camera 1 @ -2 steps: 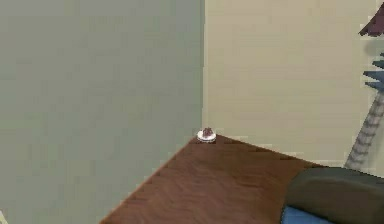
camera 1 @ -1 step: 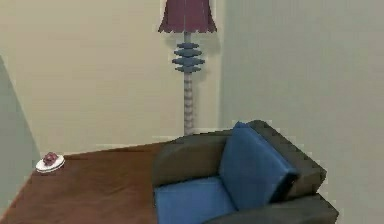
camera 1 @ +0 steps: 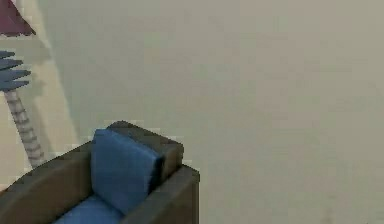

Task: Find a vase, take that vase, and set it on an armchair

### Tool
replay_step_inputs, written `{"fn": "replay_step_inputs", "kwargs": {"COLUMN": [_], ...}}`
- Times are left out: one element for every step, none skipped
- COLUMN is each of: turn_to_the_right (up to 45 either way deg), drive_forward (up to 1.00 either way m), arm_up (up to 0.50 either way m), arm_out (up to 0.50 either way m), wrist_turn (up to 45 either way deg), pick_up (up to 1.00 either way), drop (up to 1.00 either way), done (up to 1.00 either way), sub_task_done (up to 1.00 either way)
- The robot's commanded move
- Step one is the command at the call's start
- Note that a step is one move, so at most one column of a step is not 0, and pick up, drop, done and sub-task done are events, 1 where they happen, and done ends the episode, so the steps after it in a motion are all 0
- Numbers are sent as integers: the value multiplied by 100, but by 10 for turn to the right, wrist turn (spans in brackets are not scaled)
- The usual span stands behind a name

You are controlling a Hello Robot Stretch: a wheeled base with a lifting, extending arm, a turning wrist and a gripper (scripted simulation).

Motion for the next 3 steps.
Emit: {"fn": "replay_step_inputs", "kwargs": {"turn_to_the_right": [-450, -360, 450], "drive_forward": [0, 0, 0], "arm_up": [0, 0, 0], "arm_out": [0, 0, 0], "wrist_turn": [0, 0, 0], "pick_up": [0, 0, 0], "drop": [0, 0, 0], "done": [0, 0, 0], "sub_task_done": [0, 0, 0]}}
